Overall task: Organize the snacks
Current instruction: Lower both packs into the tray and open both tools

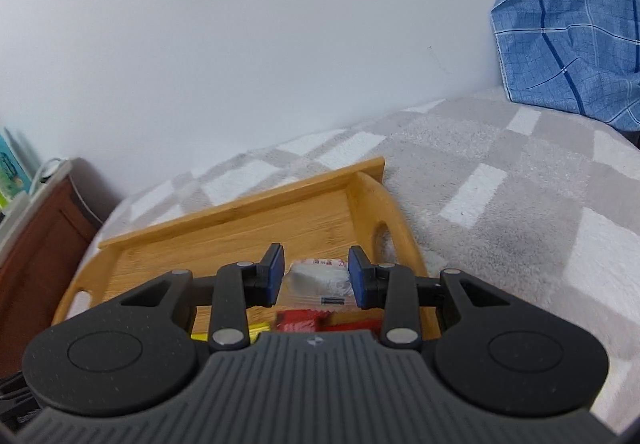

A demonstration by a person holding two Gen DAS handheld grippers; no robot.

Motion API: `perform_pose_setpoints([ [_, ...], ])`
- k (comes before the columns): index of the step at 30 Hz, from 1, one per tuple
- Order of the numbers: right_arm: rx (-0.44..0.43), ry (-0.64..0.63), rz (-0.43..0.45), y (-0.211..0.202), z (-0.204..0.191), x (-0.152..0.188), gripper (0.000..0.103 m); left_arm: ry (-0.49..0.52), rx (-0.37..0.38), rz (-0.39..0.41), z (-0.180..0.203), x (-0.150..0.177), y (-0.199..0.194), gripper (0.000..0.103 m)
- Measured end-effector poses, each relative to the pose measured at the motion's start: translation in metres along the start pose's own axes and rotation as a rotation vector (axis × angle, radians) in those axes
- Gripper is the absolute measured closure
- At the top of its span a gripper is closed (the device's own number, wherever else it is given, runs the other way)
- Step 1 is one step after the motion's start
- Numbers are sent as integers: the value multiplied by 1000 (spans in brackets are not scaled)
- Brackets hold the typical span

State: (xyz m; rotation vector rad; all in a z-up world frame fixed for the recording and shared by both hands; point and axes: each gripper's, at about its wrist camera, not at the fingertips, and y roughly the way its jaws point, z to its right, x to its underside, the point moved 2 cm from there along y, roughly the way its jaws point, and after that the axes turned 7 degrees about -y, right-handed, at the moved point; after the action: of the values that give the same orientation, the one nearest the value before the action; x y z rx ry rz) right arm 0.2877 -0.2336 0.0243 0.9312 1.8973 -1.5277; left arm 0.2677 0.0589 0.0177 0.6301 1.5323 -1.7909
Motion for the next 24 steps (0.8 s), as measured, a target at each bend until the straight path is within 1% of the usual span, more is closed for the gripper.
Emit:
perform_pose_setpoints([
  [3, 24, -34, 1, 10, -2, 0, 64, 27, -11, 7, 5, 0, 3, 62],
  [8, 59, -77, 4, 20, -6, 3, 64, 43, -12, 6, 9, 1, 6, 61],
  [11, 57, -71, -18, 25, -5, 7, 65, 40, -8, 0, 10, 1, 8, 60],
  [13, 49, -82, -19, 26, -6, 10, 64, 47, -12, 7, 11, 2, 6, 57],
  [14, 49, -92, -22, 26, -7, 10, 62, 50, -12, 10, 11, 1, 4, 54],
  [15, 41, -94, -22, 25, -8, 10, 51, 50, -10, 13, 12, 1, 2, 48],
  [16, 29, -89, -16, 22, -7, 10, 50, 49, -5, 15, 13, 0, -1, 44],
  [17, 25, -79, -7, 19, -7, 9, 49, 49, -2, 19, 13, -1, -4, 37],
  [18, 19, -71, -1, 15, -5, 9, 42, 50, 2, 25, 14, -1, -8, 33],
  [22, -12, -55, 26, -9, -1, 5, 38, 57, 10, 43, 15, -3, -27, 25],
  [24, -23, -65, 44, -26, -1, 5, 33, 57, 23, 44, 15, -1, -39, 18],
])
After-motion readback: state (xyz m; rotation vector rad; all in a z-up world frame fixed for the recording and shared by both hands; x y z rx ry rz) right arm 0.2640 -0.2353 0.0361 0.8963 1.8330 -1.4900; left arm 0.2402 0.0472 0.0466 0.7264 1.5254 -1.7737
